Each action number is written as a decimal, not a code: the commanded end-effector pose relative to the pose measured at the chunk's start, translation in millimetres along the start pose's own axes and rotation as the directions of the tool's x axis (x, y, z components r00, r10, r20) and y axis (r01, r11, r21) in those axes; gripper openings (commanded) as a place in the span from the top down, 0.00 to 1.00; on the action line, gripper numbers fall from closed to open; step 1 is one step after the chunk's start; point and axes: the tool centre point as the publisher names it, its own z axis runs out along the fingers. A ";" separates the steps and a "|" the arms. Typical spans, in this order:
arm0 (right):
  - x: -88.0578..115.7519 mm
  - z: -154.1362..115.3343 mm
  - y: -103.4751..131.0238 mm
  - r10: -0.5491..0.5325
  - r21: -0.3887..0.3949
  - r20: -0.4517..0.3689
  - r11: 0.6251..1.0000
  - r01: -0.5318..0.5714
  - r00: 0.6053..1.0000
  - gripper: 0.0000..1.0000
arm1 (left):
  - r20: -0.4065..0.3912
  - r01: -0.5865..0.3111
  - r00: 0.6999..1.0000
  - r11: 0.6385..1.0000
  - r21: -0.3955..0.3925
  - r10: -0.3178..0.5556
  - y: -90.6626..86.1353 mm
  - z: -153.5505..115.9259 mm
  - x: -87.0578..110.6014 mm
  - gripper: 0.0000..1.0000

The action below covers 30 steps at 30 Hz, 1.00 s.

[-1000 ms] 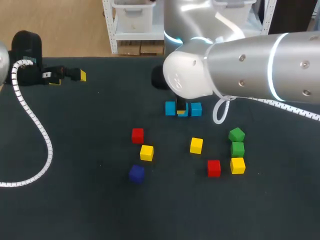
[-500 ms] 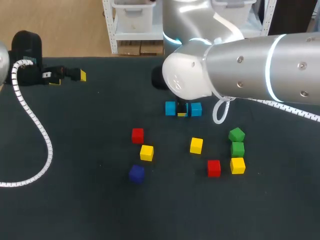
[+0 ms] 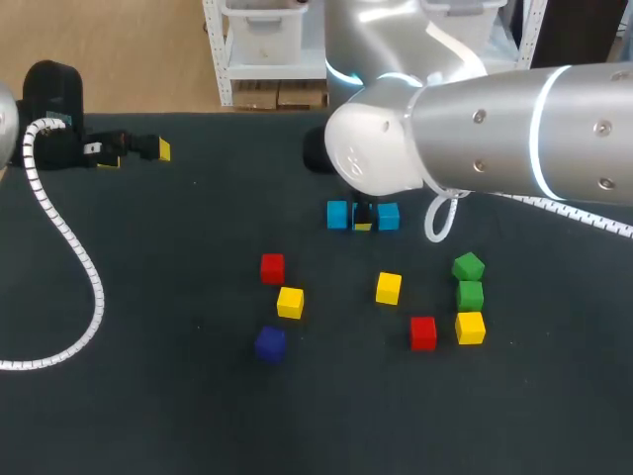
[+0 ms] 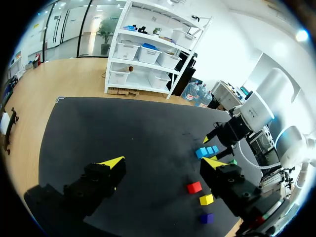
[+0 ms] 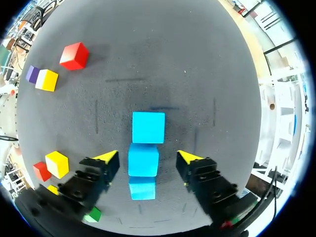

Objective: Place the blue cubes, place green cubes on the blue cubes, place the yellow cubes on the green cubes, then place the red cubes on the yellow cubes, and place purple cube on the red cubes.

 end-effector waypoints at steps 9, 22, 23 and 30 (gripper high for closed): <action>2.9 0.4 -2.3 0.007 0.012 0.005 1.000 -0.007 1.000 0.63 | 0.006 -0.002 1.000 1.000 0.011 0.002 2.3 -0.3 1.2 0.00; 4.0 0.0 0.0 0.000 0.002 0.008 1.000 0.000 1.000 0.69 | 0.006 -0.002 1.000 1.000 0.011 0.002 2.3 -0.3 1.2 0.00; 4.0 -0.1 0.1 -0.001 0.001 0.008 1.000 0.001 1.000 0.71 | 0.006 -0.002 1.000 1.000 0.011 0.002 2.3 -0.3 1.2 0.00; 4.7 1.7 2.0 -0.001 -0.003 0.004 1.000 0.001 1.000 0.67 | 0.006 -0.002 1.000 1.000 0.011 0.002 2.3 -0.3 1.2 0.00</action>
